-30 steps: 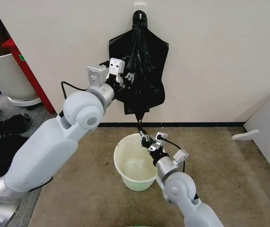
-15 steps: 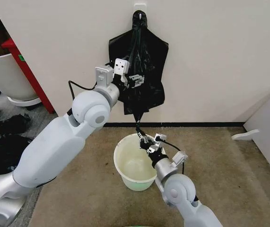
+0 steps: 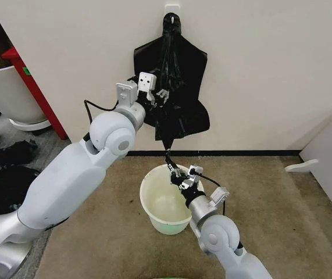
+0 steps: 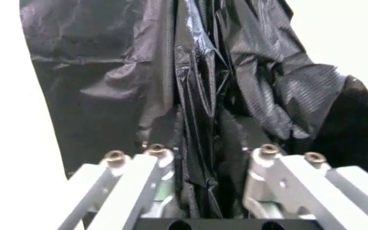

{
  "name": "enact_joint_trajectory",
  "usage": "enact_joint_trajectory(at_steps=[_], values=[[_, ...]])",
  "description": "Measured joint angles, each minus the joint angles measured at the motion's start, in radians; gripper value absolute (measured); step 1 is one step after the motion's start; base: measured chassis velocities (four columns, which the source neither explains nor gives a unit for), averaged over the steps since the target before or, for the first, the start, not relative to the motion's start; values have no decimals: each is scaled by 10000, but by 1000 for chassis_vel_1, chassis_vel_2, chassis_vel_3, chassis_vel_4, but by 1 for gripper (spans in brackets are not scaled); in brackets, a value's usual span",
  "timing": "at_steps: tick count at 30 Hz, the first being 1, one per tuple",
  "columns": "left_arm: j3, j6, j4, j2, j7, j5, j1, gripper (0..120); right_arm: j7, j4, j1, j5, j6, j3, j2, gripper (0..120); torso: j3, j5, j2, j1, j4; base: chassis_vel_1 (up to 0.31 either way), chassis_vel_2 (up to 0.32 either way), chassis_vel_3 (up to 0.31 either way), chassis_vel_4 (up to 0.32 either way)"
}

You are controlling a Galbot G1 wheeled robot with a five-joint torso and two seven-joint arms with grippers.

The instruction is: Place the garbage bag over the trash bin.

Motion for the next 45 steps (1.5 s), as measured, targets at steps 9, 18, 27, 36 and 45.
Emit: enact_joint_trajectory(at_steps=[9, 18, 27, 36, 45], values=[[-142, -41, -74, 130, 20, 37, 60, 0, -13, 0, -68, 3, 5, 23, -35, 0, 0, 0, 0, 0, 0, 0, 0, 0, 0], [-407, -187, -252, 305, 219, 47, 121, 0, -27, -30, -155, -4, 13, 223, -85, 0, 0, 0, 0, 0, 0, 0, 0, 0, 0], [-955, -487, -411, 548, 657, -304, 354, 0, -80, -73, -205, -26, 29, 476, -136, 0, 0, -1, 0, 0, 0, 0, 0, 0, 0], [-1542, -1179, -257, 638, 1210, -1321, 762, 0, -373, 259, -538, -844, -16, 679, -248, 10, 0, 0, 0, 0, 0, 0, 0, 0, 0], [-1899, -1872, 18, 504, 1271, -2335, 975, 0, -888, 569, -1086, -2862, 236, 795, -623, 45, 0, 1, 0, 0, -1, 0, 0, 0, 0]])
